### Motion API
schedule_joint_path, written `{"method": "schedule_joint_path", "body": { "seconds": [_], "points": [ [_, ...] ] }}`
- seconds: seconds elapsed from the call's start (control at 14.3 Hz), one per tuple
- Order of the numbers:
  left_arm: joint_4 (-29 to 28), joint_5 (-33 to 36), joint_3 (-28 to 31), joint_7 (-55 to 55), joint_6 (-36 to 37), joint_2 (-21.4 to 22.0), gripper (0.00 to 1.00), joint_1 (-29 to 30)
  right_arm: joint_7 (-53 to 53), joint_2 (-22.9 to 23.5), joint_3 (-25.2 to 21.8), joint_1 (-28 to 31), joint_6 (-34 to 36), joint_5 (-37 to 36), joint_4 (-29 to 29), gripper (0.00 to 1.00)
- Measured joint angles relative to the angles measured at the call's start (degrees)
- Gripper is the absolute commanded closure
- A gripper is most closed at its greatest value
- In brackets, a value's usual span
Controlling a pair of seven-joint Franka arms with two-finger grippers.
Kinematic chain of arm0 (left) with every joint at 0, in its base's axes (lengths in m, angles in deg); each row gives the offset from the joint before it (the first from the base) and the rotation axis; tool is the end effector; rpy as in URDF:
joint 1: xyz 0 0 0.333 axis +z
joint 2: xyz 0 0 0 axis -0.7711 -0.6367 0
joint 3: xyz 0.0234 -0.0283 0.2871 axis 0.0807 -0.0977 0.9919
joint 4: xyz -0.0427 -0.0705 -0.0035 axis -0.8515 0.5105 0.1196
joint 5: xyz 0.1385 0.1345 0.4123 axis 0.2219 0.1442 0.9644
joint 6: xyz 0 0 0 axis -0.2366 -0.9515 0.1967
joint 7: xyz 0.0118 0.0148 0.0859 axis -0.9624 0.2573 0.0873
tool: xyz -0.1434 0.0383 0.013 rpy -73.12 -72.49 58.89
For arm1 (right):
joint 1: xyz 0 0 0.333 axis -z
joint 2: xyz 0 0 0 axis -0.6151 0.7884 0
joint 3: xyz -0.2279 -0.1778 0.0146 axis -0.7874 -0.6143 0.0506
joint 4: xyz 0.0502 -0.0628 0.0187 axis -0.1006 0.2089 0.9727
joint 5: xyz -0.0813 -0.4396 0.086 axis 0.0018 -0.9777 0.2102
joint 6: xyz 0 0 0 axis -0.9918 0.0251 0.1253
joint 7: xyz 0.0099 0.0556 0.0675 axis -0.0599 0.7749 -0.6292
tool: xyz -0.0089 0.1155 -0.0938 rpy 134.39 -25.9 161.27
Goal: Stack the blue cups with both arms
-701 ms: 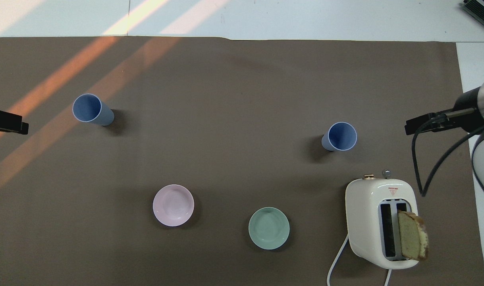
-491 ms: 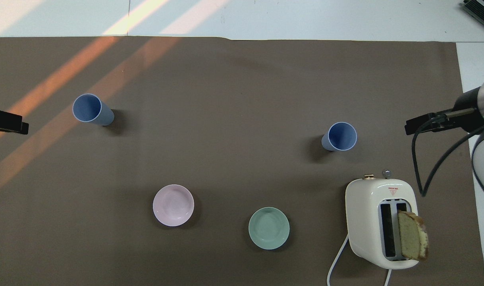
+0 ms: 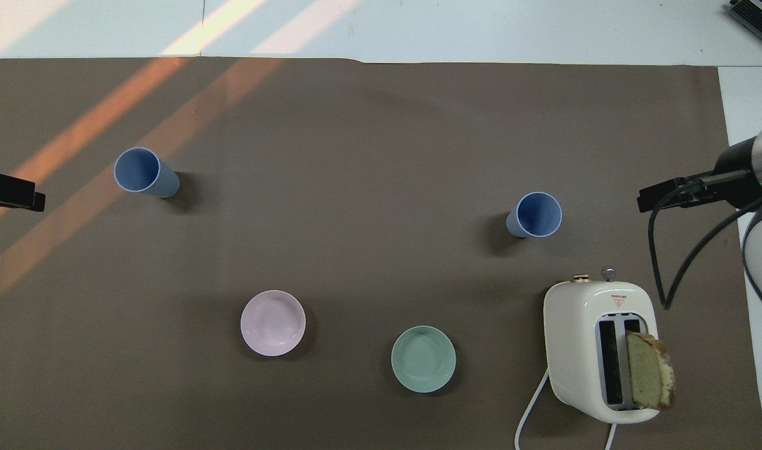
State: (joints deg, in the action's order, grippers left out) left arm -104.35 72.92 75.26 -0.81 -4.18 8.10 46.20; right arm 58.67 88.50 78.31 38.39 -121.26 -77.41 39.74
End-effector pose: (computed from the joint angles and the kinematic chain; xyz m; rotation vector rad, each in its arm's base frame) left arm 0.6138 -0.0008 0.5802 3.1048 -0.1164 0.0440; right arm 0.6309 0.0094 0.5267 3.1262 0.2029 0.0148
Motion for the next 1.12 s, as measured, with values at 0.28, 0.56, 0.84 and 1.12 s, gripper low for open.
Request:
{"method": "schedule_joint_path", "body": {
  "seconds": [0.28, 0.56, 0.84, 1.12],
  "points": [
    [0.0, 0.0, 0.2, 0.0, 0.0, 0.0, 0.00, 0.1, 0.0, 0.0, 0.0, 0.0, 0.0, 0.0, 0.0, 0.00],
    [0.0, 0.0, 0.4, -0.1, 0.0, 0.0, 0.00, 0.1, 0.0, 0.0, 0.0, 0.0, 0.0, 0.0, 0.0, 0.00],
    [0.0, 0.0, 0.8, -0.2, 0.0, 0.0, 0.00, 0.1, 0.0, 0.0, 0.0, 0.0, 0.0, 0.0, 0.0, 0.00],
    [0.0, 0.0, 0.8, -0.2, -0.5, 0.0, 0.00, 0.1, 0.0, 0.0, 0.0, 0.0, 0.0, 0.0, 0.0, 0.00]
  ]
}}
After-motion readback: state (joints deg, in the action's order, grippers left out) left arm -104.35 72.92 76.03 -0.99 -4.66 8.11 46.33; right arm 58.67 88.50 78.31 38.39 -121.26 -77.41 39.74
